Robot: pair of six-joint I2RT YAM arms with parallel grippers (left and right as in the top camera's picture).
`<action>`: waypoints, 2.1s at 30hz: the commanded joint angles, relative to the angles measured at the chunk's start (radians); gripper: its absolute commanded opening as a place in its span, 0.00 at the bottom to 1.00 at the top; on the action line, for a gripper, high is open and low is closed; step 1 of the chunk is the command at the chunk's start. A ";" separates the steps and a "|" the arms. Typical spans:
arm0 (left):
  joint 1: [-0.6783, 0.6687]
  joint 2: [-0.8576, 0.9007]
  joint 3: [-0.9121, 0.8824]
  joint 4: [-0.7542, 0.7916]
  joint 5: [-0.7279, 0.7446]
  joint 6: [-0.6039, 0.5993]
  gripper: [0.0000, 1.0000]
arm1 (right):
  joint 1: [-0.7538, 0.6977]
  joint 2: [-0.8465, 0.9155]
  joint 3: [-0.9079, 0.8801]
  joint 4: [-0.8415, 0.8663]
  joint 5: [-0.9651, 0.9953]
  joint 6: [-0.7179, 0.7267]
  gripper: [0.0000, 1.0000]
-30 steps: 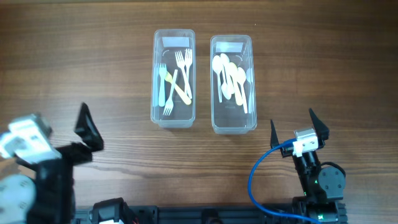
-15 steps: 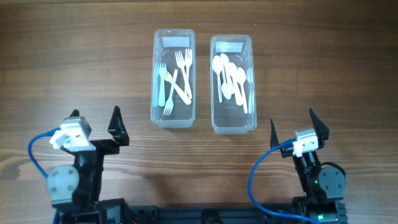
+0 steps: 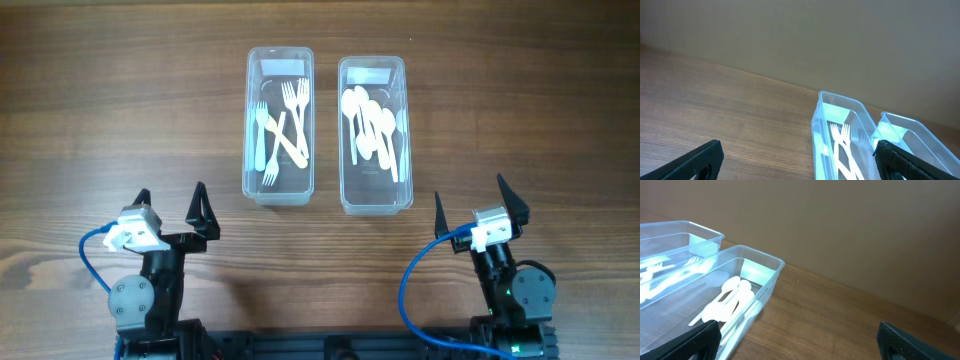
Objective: Pack container
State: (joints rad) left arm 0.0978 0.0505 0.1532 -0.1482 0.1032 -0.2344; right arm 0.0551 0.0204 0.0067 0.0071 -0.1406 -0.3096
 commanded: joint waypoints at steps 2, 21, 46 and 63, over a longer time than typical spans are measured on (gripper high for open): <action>-0.005 -0.043 -0.050 0.007 0.013 -0.043 1.00 | -0.005 -0.004 -0.001 0.003 0.014 -0.005 1.00; -0.005 -0.048 -0.110 -0.001 -0.010 0.189 1.00 | -0.005 -0.004 -0.001 0.003 0.014 -0.005 1.00; -0.005 -0.046 -0.110 -0.001 -0.010 0.355 1.00 | -0.005 -0.004 -0.001 0.003 0.014 -0.004 1.00; -0.005 -0.046 -0.110 -0.001 -0.010 0.355 1.00 | -0.005 -0.004 -0.001 0.003 0.014 -0.005 1.00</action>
State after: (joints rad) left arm 0.0978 0.0147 0.0532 -0.1532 0.1020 0.0975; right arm 0.0551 0.0204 0.0067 0.0071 -0.1406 -0.3096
